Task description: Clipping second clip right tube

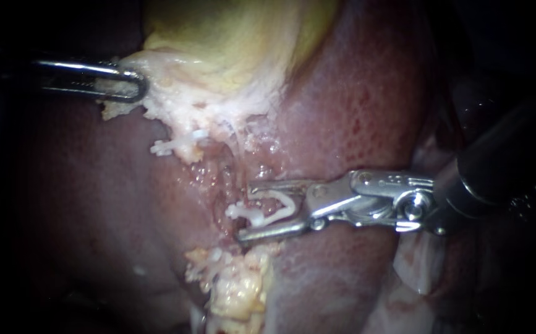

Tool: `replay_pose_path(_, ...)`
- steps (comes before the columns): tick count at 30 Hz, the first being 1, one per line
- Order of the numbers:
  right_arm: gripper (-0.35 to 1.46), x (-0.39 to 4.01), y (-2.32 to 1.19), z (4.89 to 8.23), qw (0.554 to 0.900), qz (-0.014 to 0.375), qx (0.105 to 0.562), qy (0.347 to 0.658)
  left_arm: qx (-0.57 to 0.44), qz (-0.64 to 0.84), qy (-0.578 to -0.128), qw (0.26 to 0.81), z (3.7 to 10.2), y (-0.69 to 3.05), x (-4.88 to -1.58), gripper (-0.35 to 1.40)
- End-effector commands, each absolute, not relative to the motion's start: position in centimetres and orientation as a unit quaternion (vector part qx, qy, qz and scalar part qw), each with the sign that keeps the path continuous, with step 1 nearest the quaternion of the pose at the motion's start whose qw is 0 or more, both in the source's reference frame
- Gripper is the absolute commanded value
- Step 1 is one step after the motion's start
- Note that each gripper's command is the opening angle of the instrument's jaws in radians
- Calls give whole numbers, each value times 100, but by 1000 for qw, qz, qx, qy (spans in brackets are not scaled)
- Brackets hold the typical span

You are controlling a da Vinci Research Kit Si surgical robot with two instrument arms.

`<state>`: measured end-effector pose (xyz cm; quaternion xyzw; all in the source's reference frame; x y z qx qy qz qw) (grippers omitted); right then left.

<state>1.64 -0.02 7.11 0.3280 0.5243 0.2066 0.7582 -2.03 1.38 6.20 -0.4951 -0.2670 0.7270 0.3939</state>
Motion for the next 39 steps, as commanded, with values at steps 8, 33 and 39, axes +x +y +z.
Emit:
replay_pose_path(8,50,178,0,715,751,218,330,529,-495,727,-267,394,620,138,-204,-35)
replay_pose_path(33,50,193,0,721,713,254,375,535,-495,727,-267,394,620,138,-205,-35)
replay_pose_path(39,50,183,4,719,702,262,411,520,-495,727,-267,394,620,137,-204,-35)
